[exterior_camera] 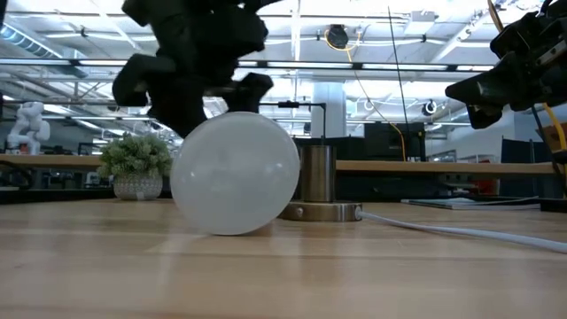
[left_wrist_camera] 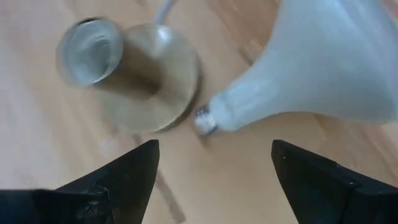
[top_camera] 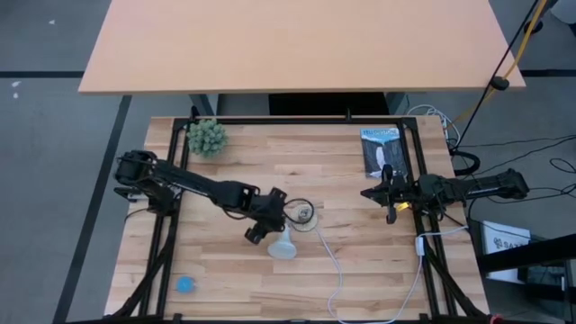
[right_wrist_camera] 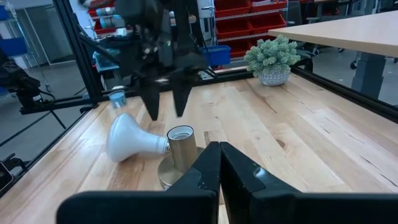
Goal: Screw lightbulb
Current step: Insert the lightbulb into the lamp
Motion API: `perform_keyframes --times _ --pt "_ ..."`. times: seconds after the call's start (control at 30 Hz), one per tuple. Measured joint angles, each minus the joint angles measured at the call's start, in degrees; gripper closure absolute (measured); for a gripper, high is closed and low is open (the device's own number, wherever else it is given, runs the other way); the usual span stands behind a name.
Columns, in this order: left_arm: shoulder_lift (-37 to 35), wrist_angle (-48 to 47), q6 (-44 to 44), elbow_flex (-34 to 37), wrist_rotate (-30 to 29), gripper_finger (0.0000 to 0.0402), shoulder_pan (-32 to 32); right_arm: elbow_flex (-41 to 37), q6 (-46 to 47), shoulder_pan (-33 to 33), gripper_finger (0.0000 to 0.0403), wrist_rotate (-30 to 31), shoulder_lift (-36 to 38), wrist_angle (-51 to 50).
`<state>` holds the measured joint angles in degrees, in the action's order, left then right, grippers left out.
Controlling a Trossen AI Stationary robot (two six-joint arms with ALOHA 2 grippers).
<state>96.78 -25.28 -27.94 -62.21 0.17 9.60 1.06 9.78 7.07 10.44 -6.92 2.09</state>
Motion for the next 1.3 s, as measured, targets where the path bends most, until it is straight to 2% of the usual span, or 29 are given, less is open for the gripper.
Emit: perform_keyframes --times 0.13,0.27,0.53,0.93,1.13,1.3 --pt "4.6 -3.4 -4.2 -3.7 0.6 0.0085 0.6 0.0 0.0 0.0 0.0403 0.0 0.0 0.0" --pt "8.5 -5.7 -4.0 -6.5 0.6 0.0085 0.9 0.0 0.0 0.0 0.0403 0.0 0.0 0.0" --pt "9.9 -0.4 -4.3 -7.0 0.5 0.0085 2.4 0.0 0.0 0.0 0.0403 0.0 0.0 0.0" --pt "9.9 1.3 -3.7 -7.0 0.9 0.0085 3.2 0.0 0.0 0.0 0.0403 0.0 0.0 0.0" --pt "11.5 5.9 3.6 -7.0 0.8 0.0085 4.1 0.0 0.0 0.0 0.0403 0.0 0.0 0.0" --pt "14.5 9.5 3.6 -7.0 -0.5 0.0085 6.2 0.0 0.0 0.0 0.0403 0.0 0.0 0.0"
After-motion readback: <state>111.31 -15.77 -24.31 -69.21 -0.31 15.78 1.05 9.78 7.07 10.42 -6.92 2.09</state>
